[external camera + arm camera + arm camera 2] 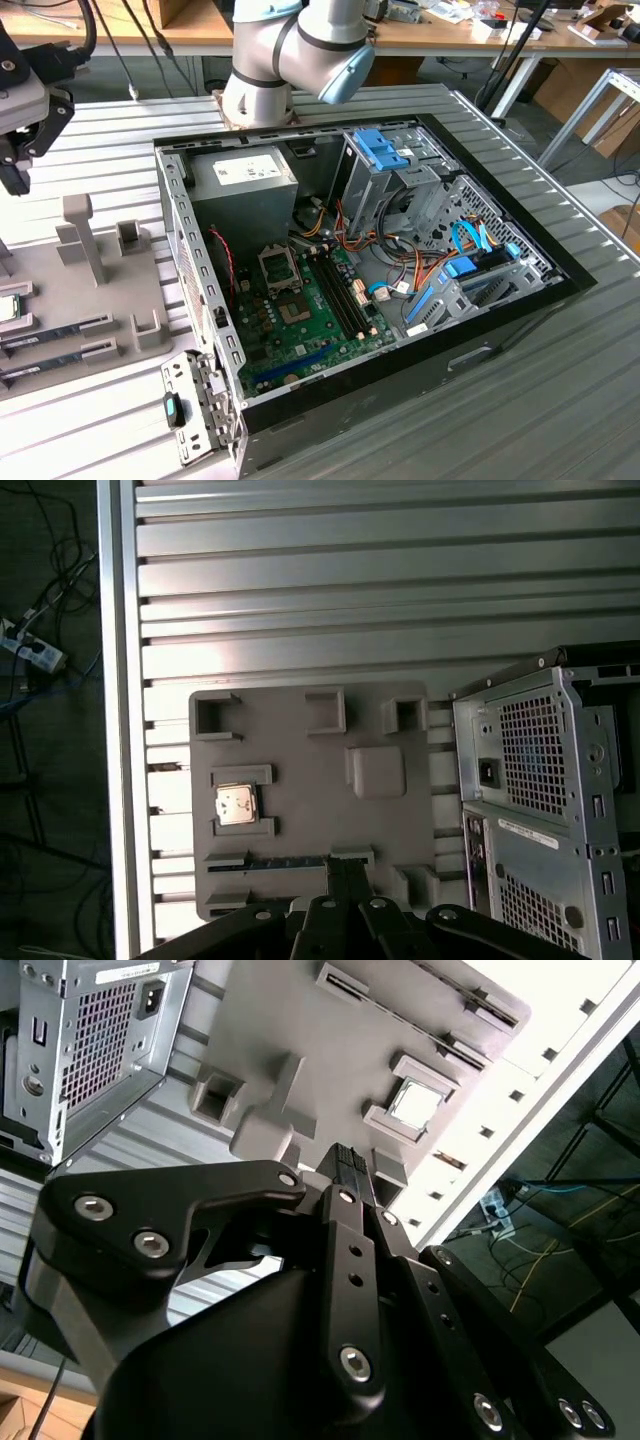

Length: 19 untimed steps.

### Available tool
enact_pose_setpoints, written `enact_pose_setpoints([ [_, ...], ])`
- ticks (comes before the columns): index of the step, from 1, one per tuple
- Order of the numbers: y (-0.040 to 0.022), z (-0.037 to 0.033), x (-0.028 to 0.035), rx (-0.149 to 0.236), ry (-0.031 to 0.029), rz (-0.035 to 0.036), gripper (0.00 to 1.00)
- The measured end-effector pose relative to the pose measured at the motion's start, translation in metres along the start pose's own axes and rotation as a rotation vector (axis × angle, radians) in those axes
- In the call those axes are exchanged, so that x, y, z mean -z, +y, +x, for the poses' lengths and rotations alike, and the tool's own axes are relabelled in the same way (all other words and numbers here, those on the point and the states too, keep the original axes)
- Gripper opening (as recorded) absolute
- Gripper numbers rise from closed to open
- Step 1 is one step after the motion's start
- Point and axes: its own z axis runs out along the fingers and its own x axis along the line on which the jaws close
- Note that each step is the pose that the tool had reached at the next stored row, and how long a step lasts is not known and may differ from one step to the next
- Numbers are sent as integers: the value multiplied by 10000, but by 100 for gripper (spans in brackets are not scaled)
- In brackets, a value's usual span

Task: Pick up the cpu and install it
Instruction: 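Reach for the cpu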

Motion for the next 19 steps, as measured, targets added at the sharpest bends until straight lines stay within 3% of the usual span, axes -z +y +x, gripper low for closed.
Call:
enact_pose_setpoints([
  [19, -12, 146, -13, 0, 0, 0, 11],
])
